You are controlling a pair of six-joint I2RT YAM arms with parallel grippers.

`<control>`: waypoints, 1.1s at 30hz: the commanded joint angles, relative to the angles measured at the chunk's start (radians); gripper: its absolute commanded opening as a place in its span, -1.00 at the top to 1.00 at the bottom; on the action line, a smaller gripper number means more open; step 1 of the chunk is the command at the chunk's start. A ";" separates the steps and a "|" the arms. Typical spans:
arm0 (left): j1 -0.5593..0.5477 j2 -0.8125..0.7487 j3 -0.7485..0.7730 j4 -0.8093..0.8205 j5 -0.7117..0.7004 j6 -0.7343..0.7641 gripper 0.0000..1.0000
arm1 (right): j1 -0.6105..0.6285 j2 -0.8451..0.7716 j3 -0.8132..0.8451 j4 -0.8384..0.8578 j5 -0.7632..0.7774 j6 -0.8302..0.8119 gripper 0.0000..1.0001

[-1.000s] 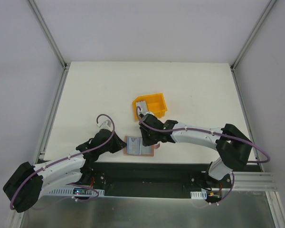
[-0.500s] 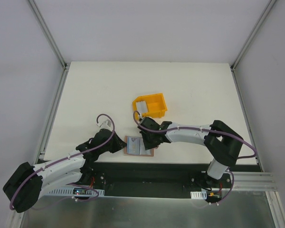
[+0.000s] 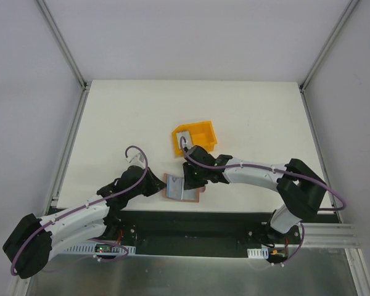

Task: Put the credit cards into the card holder
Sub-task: Turn over the card slot in the card holder.

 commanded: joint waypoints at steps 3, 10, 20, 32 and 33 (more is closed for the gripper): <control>0.001 -0.016 0.056 -0.010 0.030 0.022 1.00 | -0.003 -0.027 0.002 0.149 -0.114 0.061 0.46; 0.001 -0.010 0.070 -0.010 0.046 0.027 1.00 | -0.005 0.017 -0.023 0.261 -0.181 0.121 0.07; 0.001 -0.011 0.070 -0.010 0.049 0.024 1.00 | 0.000 0.059 0.011 0.229 -0.152 0.113 -0.04; 0.001 0.001 0.073 -0.010 0.058 0.024 1.00 | 0.021 0.069 0.052 0.194 -0.128 0.111 -0.18; 0.001 0.001 0.073 -0.008 0.060 0.022 1.00 | 0.021 0.069 0.059 0.183 -0.118 0.110 -0.19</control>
